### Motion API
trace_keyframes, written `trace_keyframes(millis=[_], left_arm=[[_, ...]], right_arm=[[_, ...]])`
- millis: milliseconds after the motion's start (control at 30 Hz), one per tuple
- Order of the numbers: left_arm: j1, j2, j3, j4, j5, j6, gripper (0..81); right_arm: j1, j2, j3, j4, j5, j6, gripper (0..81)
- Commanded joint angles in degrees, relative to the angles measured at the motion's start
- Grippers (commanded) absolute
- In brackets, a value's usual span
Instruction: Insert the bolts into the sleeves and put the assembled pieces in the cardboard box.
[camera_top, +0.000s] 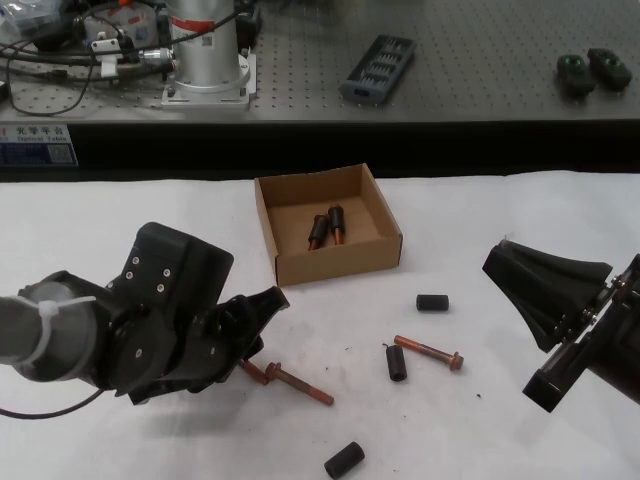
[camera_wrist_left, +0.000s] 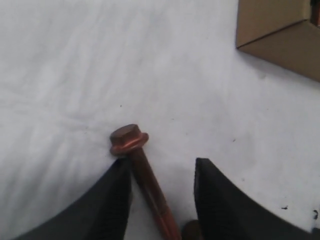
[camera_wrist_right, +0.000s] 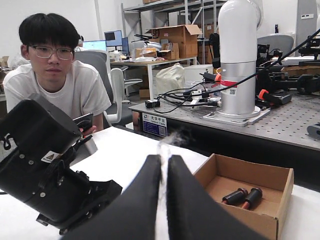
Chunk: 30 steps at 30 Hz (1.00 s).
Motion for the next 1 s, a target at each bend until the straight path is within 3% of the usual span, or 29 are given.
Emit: trace_keyframes(millis=[0, 367, 567, 733, 867, 967], left_arm=[[-0.3, 1.4, 0.0, -0.6, -0.5, -0.5, 30.7], [-0.3, 1.9, 0.0, -2.5, -0.7, -0.5, 30.7], [-0.3, 3.3, 0.0, -2.5, 2.4, -0.5, 30.0], [-0.3, 3.4, 0.0, -2.4, 2.6, 0.2, 18.5], [-0.3, 3.4, 0.1, -2.3, 3.7, 2.0, 1.5], [-0.3, 3.4, 0.1, -2.3, 3.9, 5.0, 0.6]], right_arm=[[-0.4, -0.6, -0.1, -0.4, 1.0, 0.0, 5.5], [-0.4, -0.6, -0.1, 0.0, 1.0, 0.0, 5.5], [-0.4, -0.6, -0.1, 0.0, 1.0, 0.0, 5.5], [-0.4, -0.6, -0.1, 0.0, 1.0, 0.0, 5.5], [-0.4, -0.6, -0.1, 0.0, 1.0, 0.0, 5.5], [-0.4, -0.6, -0.1, 0.0, 1.0, 0.0, 5.5]])
